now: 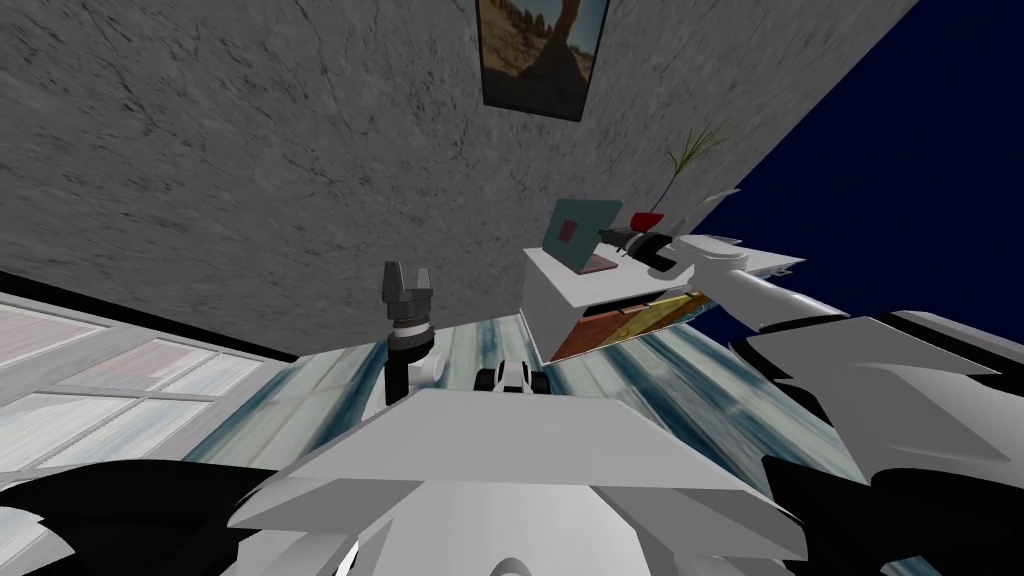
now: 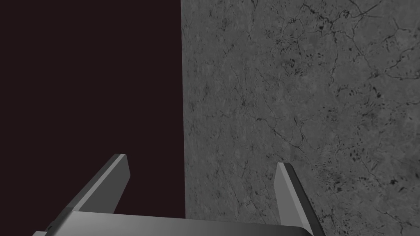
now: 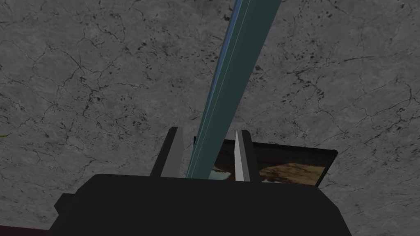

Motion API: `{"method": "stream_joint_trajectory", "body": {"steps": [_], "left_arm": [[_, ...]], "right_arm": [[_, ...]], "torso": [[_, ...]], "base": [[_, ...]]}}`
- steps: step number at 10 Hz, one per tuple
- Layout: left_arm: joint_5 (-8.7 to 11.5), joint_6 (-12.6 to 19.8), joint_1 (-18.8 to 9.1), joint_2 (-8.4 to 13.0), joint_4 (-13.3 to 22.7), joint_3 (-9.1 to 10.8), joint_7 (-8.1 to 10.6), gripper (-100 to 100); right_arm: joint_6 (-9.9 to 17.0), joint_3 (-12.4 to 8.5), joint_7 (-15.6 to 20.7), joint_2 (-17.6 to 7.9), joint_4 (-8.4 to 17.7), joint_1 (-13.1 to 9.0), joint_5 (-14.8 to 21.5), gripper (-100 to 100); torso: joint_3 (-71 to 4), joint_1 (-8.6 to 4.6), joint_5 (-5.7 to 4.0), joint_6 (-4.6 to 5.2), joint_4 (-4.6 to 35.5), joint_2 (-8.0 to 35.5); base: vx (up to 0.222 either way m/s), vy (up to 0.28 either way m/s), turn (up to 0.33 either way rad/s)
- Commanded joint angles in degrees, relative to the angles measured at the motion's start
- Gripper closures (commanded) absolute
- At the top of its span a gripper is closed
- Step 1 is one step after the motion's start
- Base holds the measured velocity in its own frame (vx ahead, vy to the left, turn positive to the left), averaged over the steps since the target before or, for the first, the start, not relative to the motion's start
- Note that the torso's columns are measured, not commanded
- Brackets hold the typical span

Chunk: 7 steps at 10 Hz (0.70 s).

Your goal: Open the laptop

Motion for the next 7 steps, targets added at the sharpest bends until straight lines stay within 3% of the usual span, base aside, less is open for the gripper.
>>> {"method": "stream_joint_trajectory", "body": {"steps": [1, 2, 3, 5, 7], "left_arm": [[0.0, 0.0, 0.0, 0.0, 0.0, 0.0, 0.0, 0], [0.0, 0.0, 0.0, 0.0, 0.0, 0.0, 0.0, 0], [0.0, 0.0, 0.0, 0.0, 0.0, 0.0, 0.0, 0], [0.0, 0.0, 0.0, 0.0, 0.0, 0.0, 0.0, 0], [0.0, 0.0, 0.0, 0.0, 0.0, 0.0, 0.0, 0]], "right_arm": [[-0.23, -0.18, -2.74, 0.97, 1.9, 1.41, -2.36, 100], [-0.37, -0.25, -3.79, 1.36, 2.57, 1.7, -3.25, 100], [0.1, -0.34, -3.25, 0.97, 1.66, 0.66, -2.7, 100], [0.3, -1.12, -5.8, 3.5, 3.65, 2.06, -5.25, 100], [0.33, -1.33, -6.53, 4.35, 4.33, 2.55, -6.04, 100]], "torso": [[0.03, 0.01, -0.05, 0.04, -0.08, 0.02], [-0.03, -0.03, -0.07, 0.02, -0.13, -0.06], [-0.02, -0.01, -0.1, 0.01, -0.19, -0.06], [0.07, 0.21, 0.03, -0.16, -0.11, 0.08], [0.08, 0.28, 0.01, -0.11, -0.13, 0.09]], "base": [[0.017, -0.067, 0.022], [0.016, -0.065, 0.026], [0.004, -0.026, 0.01], [-0.006, -0.089, 0.054], [-0.004, -0.063, 0.034]]}}
